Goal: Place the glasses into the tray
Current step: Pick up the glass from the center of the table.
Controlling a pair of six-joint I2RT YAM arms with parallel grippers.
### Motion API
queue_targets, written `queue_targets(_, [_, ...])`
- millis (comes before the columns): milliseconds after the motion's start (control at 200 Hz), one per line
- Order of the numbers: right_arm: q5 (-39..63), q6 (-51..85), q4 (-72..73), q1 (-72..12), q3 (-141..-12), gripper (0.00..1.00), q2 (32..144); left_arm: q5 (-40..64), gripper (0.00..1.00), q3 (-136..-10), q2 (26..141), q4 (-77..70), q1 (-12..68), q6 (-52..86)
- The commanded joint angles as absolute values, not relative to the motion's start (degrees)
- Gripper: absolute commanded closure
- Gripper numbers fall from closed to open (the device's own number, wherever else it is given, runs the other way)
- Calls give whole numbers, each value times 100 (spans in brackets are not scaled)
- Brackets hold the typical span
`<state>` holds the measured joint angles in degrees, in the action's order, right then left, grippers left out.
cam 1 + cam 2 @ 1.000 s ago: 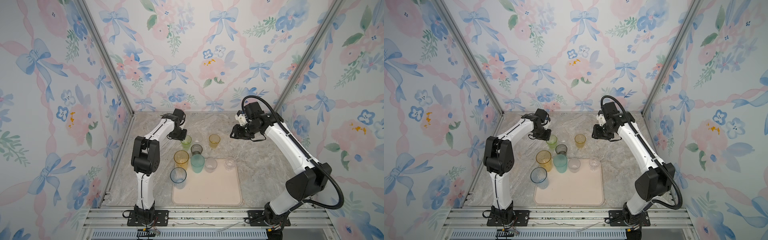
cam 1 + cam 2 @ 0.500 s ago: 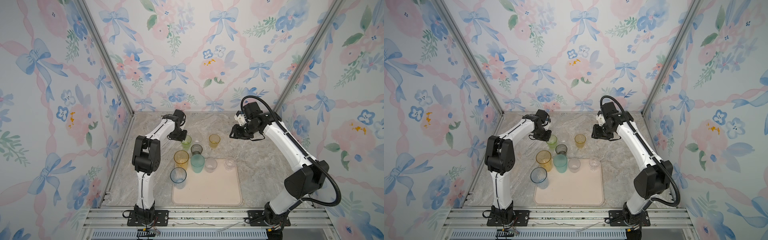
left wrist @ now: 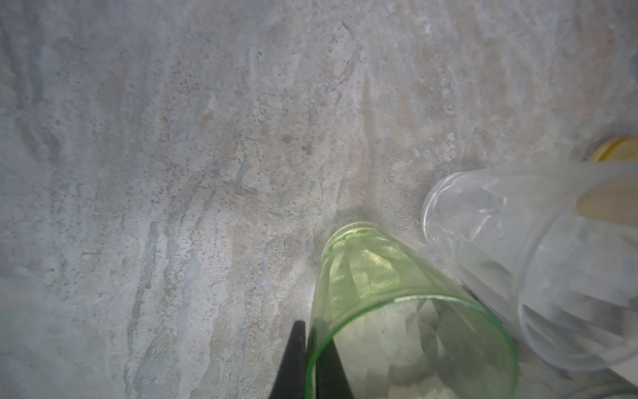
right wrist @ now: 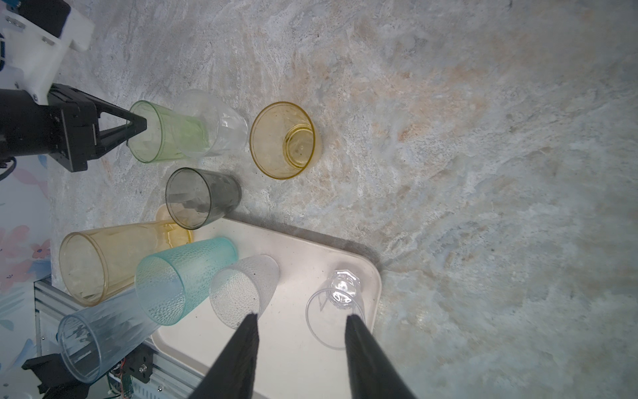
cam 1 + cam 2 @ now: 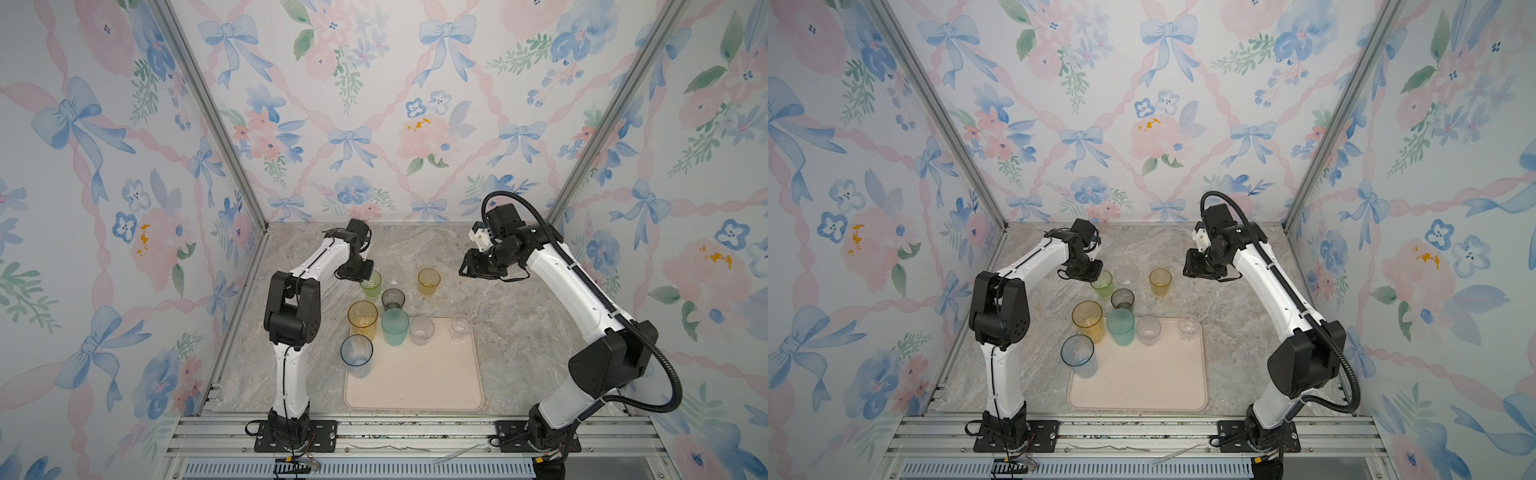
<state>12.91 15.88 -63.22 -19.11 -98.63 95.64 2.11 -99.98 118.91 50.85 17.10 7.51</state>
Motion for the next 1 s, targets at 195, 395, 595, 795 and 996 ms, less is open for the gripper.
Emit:
queue_targets(195, [1389, 1586, -6302, -1903, -9887, 56, 9510, -183, 93, -10340, 10770, 5124, 1678, 721])
queue_targets(395, [1367, 1580, -6271, -1910, -9903, 56, 9303, -262, 93, -10564, 10245, 5107, 1840, 680])
queue_targets(595, [1277, 1606, -6190, -1868, -9875, 56, 9182, -342, 93, -11089, 9887, 5098, 2403, 433])
queue_targets(795, [1255, 1729, -5978, -1639, -9657, 56, 8929, 221, 92, -11330, 9767, 5106, 3063, 76])
queue_targets(996, [1387, 1927, -5601, -932, -9240, 56, 8543, 961, 92, -10877, 9638, 5107, 3789, -403])
